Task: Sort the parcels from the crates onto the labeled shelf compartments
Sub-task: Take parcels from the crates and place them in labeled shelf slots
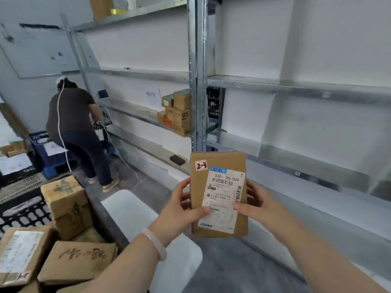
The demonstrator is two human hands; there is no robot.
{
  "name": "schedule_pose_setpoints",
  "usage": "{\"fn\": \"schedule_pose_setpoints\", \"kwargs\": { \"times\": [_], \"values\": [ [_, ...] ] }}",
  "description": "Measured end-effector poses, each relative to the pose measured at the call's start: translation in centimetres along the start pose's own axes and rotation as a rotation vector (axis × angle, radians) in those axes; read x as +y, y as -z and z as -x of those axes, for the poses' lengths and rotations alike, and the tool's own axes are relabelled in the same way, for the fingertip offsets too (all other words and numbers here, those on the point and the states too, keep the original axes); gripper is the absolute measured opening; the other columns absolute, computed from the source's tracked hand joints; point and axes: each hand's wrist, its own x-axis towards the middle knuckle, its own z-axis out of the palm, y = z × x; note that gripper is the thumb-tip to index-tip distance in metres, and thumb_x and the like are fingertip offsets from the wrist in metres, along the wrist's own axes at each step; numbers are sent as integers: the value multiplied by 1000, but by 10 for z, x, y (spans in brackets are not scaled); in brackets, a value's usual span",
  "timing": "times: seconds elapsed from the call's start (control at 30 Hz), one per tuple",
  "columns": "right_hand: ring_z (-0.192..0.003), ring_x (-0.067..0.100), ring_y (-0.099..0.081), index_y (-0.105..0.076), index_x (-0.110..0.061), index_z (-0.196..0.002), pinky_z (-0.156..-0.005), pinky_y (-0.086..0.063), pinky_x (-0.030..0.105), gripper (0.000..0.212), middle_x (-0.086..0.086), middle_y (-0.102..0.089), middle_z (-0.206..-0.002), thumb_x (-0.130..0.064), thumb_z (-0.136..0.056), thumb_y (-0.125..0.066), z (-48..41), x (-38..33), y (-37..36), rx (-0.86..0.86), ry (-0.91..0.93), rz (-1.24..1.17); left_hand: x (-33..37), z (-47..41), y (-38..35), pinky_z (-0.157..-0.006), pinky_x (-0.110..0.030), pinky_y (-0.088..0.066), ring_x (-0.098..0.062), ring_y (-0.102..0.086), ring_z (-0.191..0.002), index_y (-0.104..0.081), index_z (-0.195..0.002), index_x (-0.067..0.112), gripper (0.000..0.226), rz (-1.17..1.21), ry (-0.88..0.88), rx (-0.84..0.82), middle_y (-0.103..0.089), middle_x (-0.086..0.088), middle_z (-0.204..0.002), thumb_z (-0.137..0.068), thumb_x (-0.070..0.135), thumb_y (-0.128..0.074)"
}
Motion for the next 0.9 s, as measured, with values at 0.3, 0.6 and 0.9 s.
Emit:
{"fn": "schedule_pose_setpoints", "kwargs": {
  "times": [0.3, 0.6, 0.9],
  "values": [
    [-125, 9, -53, -45, -41, -138, -104, -46, 47, 88, -18, -53, -137, -52, -59, -83, 136, 38, 237, 446, -81, 57, 1, -41, -272, -81, -29, -59, -18, -69, -107, -46, -132, 36, 99, 46, -25, -260, -66, -7, -121, -44, 32, -92],
    [-119, 1, -54, -44, -38, -140, -98, -44, 29, 68, -15, -54, -132, -27, -82, -77, 259, 77, 386, 796, -153, 36, -13, -58, -486, -85, -41, -60, -21, -66, -112, -47, -126, 43, 78, 61, 25, -516, -65, -3, -125, -71, 1, -84],
    [-120, 2, -54, -43, -42, -133, -99, -45, 31, 65, -15, -54, -131, -29, -80, -78, 275, 118, 492, 977, -235, 65, -27, -128, -630, -96, -41, -56, -15, -55, -125, -35, -144, 44, 94, -61, -2, -698, -57, 11, -134, -72, 16, -88]
  ]
}}
